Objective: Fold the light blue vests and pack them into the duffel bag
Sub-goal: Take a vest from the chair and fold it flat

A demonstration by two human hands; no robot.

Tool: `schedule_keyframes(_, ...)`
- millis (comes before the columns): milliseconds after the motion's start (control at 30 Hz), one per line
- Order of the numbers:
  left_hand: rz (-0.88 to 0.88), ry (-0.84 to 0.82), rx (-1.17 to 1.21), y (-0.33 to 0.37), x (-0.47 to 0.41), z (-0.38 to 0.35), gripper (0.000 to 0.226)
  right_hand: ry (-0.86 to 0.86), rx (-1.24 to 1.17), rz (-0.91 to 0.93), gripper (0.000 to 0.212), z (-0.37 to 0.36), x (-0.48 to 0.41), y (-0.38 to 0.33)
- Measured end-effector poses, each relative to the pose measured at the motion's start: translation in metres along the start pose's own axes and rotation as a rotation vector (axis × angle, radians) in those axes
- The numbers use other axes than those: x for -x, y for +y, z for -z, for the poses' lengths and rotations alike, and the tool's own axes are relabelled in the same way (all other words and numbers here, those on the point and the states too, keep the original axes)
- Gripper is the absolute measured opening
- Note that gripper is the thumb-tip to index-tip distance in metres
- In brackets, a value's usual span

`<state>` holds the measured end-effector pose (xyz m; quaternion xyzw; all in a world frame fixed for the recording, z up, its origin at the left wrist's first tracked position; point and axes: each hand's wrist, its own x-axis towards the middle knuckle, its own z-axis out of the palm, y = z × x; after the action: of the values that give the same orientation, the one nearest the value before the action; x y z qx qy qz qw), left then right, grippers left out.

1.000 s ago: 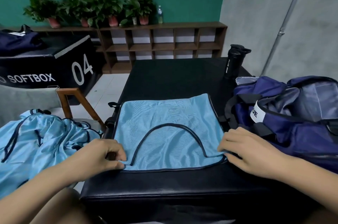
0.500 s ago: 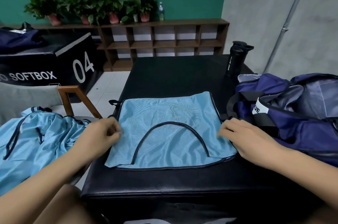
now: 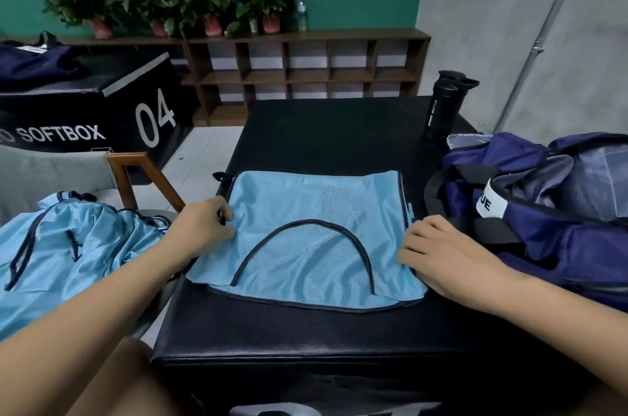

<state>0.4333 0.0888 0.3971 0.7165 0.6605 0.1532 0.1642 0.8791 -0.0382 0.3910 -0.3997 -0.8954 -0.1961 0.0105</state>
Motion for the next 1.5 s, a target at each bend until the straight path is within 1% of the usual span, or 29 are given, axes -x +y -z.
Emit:
schedule_keyframes(100, -0.046, 0.032, -0.051, 0.0, -0.03, -0.004, 0.02, 0.005, -0.067, 0.022, 0.007, 0.006, -0.007, -0.021)
schedule_keyframes(167, -0.069, 0.044, -0.077, 0.003, -0.053, -0.007, 0.02, 0.003, -0.116, 0.027, 0.008, 0.01, -0.013, -0.039)
schedule_keyframes(267, -0.106, 0.068, -0.096, 0.011, -0.086, -0.017, 0.02, 0.046, -0.191, 0.056, 0.009, 0.014, -0.026, -0.067)
schedule_keyframes(367, -0.138, 0.102, -0.125, 0.026, -0.113, -0.03, 0.02, 0.053, -0.225, 0.091, 0.009, 0.017, -0.041, -0.094)
schedule_keyframes(433, -0.153, 0.116, -0.16, 0.039, -0.13, -0.039, 0.02, 0.063, -0.228, 0.099, 0.005, 0.018, -0.053, -0.111)
schedule_keyframes(533, -0.145, 0.114, -0.239, 0.06, -0.151, -0.052, 0.022, 0.093, -0.247, 0.069, 0.015, 0.019, -0.071, -0.135)
schedule_keyframes(667, -0.179, 0.132, -0.289, 0.089, -0.174, -0.066, 0.027, 0.125, -0.272, 0.062, 0.021, 0.024, -0.094, -0.166)
schedule_keyframes(733, -0.206, 0.129, -0.286, 0.103, -0.181, -0.074, 0.028, 0.12, -0.302, 0.067, 0.02, 0.025, -0.101, -0.178)
schedule_keyframes(800, -0.241, 0.129, -0.293, 0.115, -0.186, -0.08, 0.03, 0.118, -0.346, 0.067, 0.012, 0.028, -0.104, -0.181)
schedule_keyframes(833, -0.261, 0.132, -0.295, 0.118, -0.187, -0.082, 0.032, 0.112, -0.383, 0.061, 0.013, 0.031, -0.103, -0.177)
schedule_keyframes(900, -0.299, 0.142, -0.292, 0.122, -0.188, -0.085, 0.032, 0.084, -0.492, 0.019, 0.029, 0.04, -0.096, -0.164)
schedule_keyframes(967, -0.336, 0.168, -0.29, 0.125, -0.182, -0.085, 0.029, 0.074, -0.547, -0.035, 0.032, 0.048, -0.085, -0.14)
schedule_keyframes(1067, -0.391, 0.236, -0.254, 0.126, -0.162, -0.079, 0.03, 0.147, -0.566, -0.14, 0.028, 0.044, -0.067, -0.096)
schedule_keyframes(1133, -0.402, 0.227, -0.192, 0.126, -0.137, -0.071, 0.031, 0.213, -0.575, -0.235, 0.025, 0.039, -0.051, -0.068)
schedule_keyframes(1200, -0.397, 0.195, -0.122, 0.124, -0.105, -0.062, 0.028, 0.238, -0.586, -0.337, 0.024, 0.036, -0.034, -0.049)
schedule_keyframes(1367, -0.441, 0.071, 0.101, 0.116, -0.011, -0.039, 0.018, 0.25, -0.704, -0.466, 0.033, 0.028, 0.0, -0.05)
schedule_keyframes(1433, -0.439, 0.052, 0.164, 0.116, 0.027, -0.035, 0.019, 0.227, -0.7, -0.504, 0.042, 0.024, 0.007, -0.057)
schedule_keyframes(1500, -0.417, -0.003, 0.218, 0.117, 0.06, -0.037, 0.015, 0.194, -0.679, -0.529, 0.047, 0.019, 0.01, -0.062)
